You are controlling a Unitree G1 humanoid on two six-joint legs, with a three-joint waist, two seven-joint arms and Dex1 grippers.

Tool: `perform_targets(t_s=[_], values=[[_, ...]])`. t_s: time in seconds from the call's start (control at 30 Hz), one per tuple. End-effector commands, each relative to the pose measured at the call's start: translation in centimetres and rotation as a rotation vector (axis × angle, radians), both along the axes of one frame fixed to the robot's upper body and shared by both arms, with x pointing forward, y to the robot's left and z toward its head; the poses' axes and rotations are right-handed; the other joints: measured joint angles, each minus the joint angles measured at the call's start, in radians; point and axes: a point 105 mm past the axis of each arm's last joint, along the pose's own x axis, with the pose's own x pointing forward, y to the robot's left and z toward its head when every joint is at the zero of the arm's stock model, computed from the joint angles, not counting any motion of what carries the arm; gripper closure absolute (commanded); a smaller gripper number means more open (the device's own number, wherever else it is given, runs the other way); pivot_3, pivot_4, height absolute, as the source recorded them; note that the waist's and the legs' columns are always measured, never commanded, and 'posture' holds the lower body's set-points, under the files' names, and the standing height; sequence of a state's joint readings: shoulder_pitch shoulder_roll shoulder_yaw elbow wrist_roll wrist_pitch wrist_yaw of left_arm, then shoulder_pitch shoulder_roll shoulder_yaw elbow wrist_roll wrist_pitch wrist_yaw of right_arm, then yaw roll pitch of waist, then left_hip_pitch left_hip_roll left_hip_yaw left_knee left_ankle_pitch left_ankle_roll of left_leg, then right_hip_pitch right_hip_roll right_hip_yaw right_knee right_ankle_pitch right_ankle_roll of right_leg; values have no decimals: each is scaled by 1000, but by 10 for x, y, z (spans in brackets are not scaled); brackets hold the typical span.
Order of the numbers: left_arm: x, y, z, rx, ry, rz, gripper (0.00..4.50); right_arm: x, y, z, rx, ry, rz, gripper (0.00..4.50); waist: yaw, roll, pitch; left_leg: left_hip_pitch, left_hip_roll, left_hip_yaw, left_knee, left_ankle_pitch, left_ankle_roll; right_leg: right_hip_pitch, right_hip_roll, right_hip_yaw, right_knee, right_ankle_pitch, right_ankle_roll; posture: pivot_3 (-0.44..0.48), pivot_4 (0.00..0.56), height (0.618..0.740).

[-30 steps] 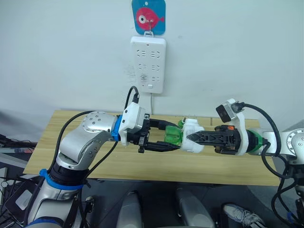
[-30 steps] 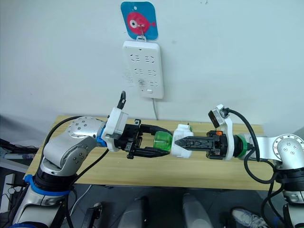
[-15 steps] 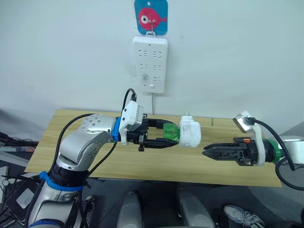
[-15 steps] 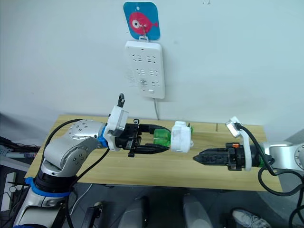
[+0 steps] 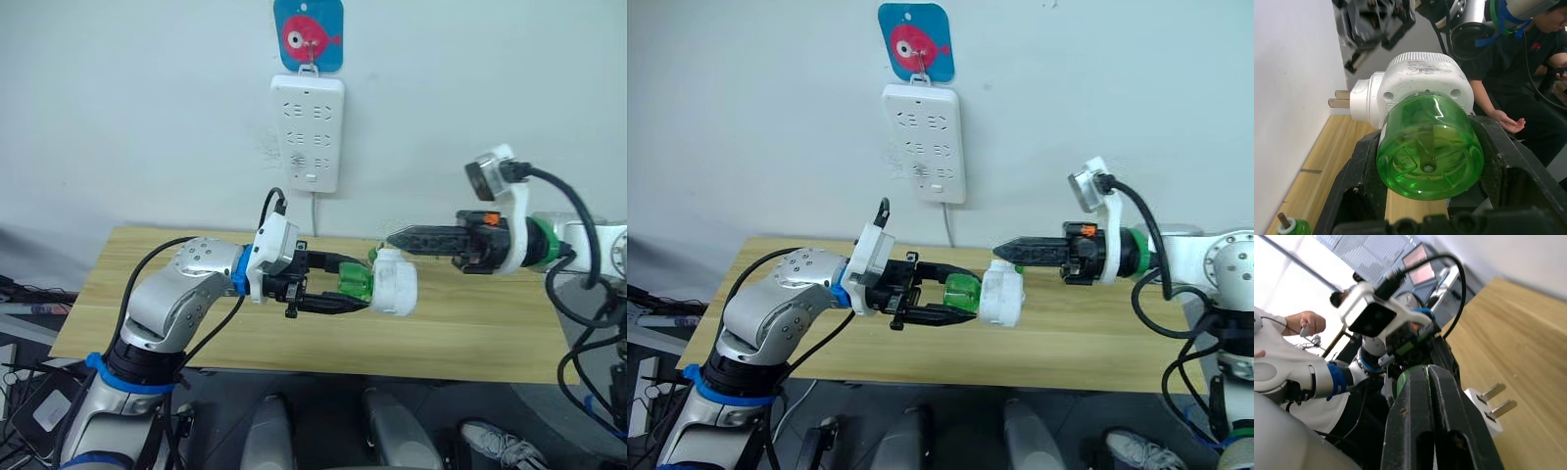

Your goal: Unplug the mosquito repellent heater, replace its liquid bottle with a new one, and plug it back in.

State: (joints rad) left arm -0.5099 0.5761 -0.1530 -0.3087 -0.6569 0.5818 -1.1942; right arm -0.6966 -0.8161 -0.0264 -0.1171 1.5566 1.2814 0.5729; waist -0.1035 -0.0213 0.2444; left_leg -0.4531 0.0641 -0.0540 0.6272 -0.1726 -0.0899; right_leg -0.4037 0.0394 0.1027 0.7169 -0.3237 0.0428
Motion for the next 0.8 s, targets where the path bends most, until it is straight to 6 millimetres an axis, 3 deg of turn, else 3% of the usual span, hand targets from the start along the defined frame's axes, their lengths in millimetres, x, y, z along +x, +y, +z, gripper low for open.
perform_targets(t_s=[0.03,0.8], values=[[-8,-6,14,-49,-49,-33,2220,1,2,2,-4,0,22,4500,0,0,0,0,0,0,0,0,0,0,0,0,0,0,0,-143,217,718],[-10,-10,23,-99,-70,-35,2220,3,3,-30,-97,189,46,4500,-2,0,0,0,0,0,0,0,0,0,0,0,0,0,0,-134,218,718]])
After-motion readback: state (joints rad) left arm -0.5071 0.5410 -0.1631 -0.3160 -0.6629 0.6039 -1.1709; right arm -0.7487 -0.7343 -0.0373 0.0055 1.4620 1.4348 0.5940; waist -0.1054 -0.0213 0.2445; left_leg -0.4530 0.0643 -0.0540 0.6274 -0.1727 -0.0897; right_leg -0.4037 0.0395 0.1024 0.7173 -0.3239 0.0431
